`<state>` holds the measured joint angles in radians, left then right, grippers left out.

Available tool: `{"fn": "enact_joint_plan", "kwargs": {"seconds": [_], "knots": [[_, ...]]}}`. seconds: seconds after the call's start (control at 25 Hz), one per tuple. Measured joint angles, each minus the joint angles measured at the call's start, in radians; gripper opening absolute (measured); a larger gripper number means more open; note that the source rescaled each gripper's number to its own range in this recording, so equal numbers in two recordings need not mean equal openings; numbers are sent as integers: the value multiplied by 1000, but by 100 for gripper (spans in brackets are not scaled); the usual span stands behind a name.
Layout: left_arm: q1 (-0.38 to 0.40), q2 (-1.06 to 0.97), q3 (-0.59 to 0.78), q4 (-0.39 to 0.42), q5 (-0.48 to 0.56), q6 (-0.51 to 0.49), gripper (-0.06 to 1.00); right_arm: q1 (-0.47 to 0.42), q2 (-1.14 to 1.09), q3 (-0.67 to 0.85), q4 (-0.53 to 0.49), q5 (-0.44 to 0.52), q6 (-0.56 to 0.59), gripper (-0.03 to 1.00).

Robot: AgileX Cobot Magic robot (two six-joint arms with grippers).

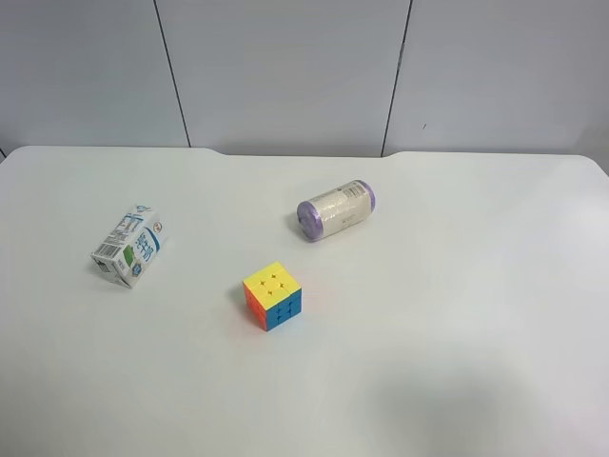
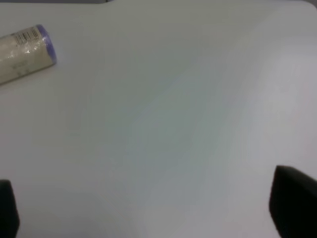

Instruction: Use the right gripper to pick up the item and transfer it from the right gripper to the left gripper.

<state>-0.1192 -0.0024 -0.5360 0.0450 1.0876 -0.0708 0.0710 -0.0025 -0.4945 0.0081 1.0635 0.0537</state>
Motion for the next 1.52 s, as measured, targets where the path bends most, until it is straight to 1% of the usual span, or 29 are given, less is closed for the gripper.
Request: {"fn": "enact_joint_plan", "kwargs": {"seconds": [0.2, 0.64, 0.72, 0.88, 1.0, 1.52], "knots": [[0, 0, 31, -6, -22, 1, 100, 0, 0, 0, 0, 0, 0, 100], [0, 0, 31, -7, -25, 1, 100, 0, 0, 0, 0, 0, 0, 100], [20, 0, 31, -10, -25, 1, 100, 0, 0, 0, 0, 0, 0, 100], [113, 0, 31, -10, -25, 1, 100, 0, 0, 0, 0, 0, 0, 100], [157, 0, 31, -10, -25, 1, 100, 0, 0, 0, 0, 0, 0, 100], [161, 0, 31, -10, -25, 2, 100, 0, 0, 0, 0, 0, 0, 100]]}}
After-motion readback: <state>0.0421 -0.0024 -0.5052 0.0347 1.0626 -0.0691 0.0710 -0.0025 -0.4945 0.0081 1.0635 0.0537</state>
